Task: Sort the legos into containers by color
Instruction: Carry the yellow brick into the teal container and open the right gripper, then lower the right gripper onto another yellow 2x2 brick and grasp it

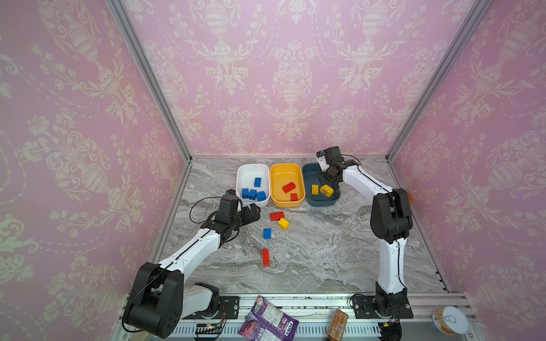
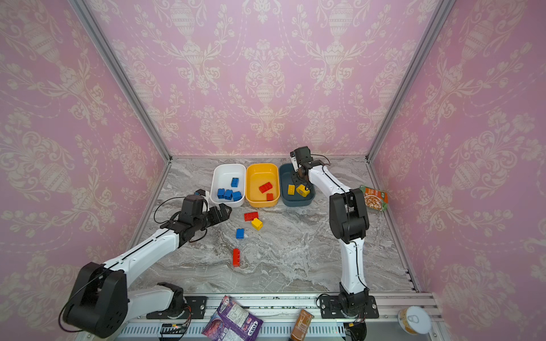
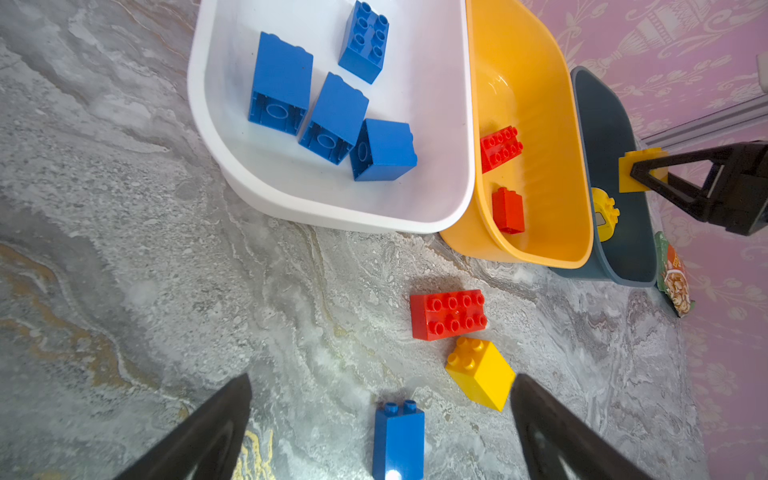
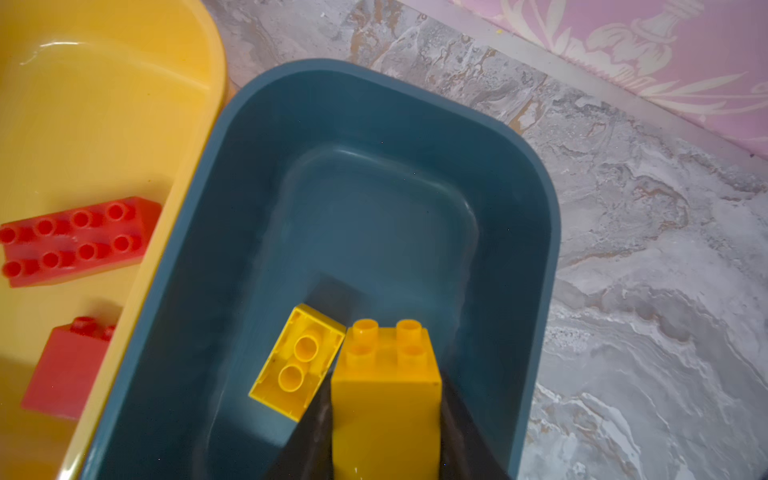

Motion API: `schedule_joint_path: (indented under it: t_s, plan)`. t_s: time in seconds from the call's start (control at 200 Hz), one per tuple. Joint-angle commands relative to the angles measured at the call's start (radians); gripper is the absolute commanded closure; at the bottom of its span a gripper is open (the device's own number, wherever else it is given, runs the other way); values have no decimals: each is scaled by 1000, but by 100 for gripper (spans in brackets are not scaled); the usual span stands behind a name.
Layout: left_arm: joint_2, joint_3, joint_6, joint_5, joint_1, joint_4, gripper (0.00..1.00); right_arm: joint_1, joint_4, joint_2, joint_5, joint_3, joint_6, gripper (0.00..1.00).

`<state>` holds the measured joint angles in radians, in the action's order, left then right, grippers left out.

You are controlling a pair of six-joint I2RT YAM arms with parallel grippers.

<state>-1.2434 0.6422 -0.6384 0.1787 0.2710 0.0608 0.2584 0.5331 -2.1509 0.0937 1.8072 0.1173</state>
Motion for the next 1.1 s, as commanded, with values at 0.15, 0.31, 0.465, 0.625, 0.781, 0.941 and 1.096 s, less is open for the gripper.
schedule_joint_path:
  t_s: [0.15,0.31,0.465,0.625,0.781,0.941,1.096]
  plan:
    - [31,0,6,4,-4,28,1,-10,-16,-73,-15,102,-53,63]
    - [33,-1,8,4,-4,30,1,-10,-17,-71,-12,95,-61,44]
    - [28,-1,8,5,-4,24,1,-10,-19,-50,-22,72,-62,40]
    - [27,-1,8,7,-3,20,1,-8,-23,-12,-44,32,-71,38]
    - [30,-2,8,8,-3,20,1,-5,-28,42,-70,-21,-83,34]
    - [29,-1,8,10,-4,18,1,12,-28,124,-79,-108,-86,30]
    - [23,0,8,11,-4,13,1,37,-32,231,-81,-216,-96,26]
